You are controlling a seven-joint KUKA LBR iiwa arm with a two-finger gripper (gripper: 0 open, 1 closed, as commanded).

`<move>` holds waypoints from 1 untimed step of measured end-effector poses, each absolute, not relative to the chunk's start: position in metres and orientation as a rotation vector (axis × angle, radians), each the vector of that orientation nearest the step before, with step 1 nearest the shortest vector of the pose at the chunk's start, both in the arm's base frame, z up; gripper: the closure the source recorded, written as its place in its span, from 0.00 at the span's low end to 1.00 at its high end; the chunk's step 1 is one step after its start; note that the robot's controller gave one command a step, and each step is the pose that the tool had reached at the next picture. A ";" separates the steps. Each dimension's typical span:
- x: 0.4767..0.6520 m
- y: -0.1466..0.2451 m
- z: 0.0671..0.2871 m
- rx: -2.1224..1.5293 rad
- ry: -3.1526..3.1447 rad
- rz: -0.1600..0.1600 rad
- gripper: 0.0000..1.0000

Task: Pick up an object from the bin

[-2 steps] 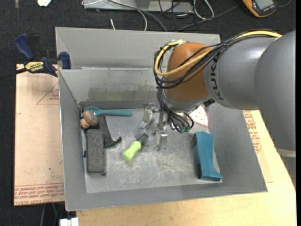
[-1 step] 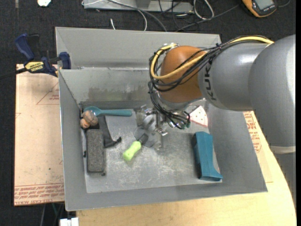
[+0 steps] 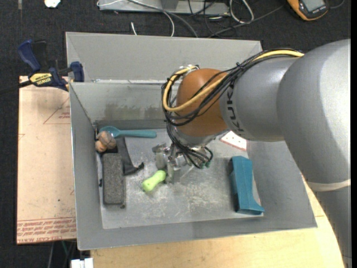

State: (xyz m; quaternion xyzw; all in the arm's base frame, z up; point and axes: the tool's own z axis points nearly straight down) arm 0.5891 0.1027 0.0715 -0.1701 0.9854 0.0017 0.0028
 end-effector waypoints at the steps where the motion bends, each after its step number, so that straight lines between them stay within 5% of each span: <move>1: 0.589 0.103 0.072 -0.534 3.090 0.005 1.00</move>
Offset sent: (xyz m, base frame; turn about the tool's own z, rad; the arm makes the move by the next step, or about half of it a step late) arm 0.0001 0.0000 0.0222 -0.0002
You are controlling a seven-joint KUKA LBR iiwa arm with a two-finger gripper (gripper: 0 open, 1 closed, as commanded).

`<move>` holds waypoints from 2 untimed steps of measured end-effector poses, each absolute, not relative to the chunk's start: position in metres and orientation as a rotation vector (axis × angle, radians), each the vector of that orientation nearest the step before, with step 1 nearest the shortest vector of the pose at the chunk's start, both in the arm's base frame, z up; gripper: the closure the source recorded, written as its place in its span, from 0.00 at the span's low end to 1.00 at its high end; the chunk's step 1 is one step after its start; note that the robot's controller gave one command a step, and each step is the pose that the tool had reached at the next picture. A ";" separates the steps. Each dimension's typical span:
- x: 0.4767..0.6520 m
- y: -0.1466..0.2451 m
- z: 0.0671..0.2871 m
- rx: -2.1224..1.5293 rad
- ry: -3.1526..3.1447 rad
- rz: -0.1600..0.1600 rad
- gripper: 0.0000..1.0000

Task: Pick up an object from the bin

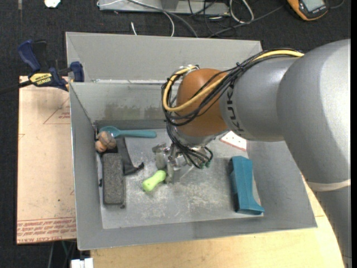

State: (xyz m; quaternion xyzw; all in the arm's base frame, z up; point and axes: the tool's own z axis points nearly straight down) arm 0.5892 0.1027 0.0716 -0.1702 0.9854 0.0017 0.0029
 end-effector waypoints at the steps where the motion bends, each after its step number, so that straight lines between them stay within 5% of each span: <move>1: 0.589 0.103 0.084 -0.535 3.090 0.006 1.00; 2: 0.589 0.103 0.099 -0.535 3.088 0.006 1.00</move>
Offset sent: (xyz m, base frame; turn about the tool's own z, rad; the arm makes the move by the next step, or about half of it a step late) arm -0.0005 0.0000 0.0358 -0.0005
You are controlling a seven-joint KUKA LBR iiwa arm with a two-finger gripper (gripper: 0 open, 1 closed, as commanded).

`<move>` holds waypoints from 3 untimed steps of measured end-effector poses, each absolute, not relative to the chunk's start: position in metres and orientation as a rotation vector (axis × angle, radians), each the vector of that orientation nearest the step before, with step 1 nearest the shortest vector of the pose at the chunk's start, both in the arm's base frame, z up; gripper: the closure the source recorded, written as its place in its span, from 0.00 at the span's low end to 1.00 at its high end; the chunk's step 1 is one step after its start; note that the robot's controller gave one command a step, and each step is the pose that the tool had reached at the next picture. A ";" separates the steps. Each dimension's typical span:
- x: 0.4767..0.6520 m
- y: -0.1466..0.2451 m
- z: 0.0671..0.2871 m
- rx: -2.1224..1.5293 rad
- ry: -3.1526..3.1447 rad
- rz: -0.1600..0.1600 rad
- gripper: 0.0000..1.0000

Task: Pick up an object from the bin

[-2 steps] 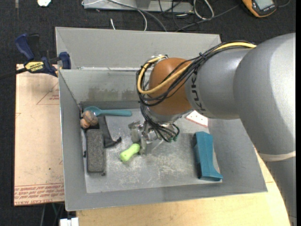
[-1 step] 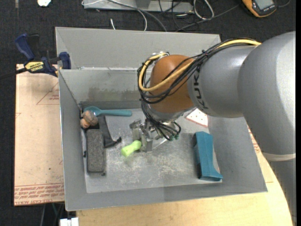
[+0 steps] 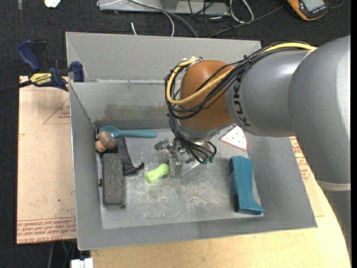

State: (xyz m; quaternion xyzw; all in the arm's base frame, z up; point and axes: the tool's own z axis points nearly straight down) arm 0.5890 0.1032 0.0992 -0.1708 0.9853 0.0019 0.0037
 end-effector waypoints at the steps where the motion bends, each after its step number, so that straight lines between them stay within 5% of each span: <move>1: 0.589 0.104 0.128 -0.535 3.089 0.007 1.00; 3: 0.589 0.104 0.178 -0.534 3.087 0.007 1.00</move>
Offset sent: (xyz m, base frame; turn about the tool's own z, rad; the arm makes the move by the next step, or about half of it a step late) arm -0.0009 0.0003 0.0647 0.0001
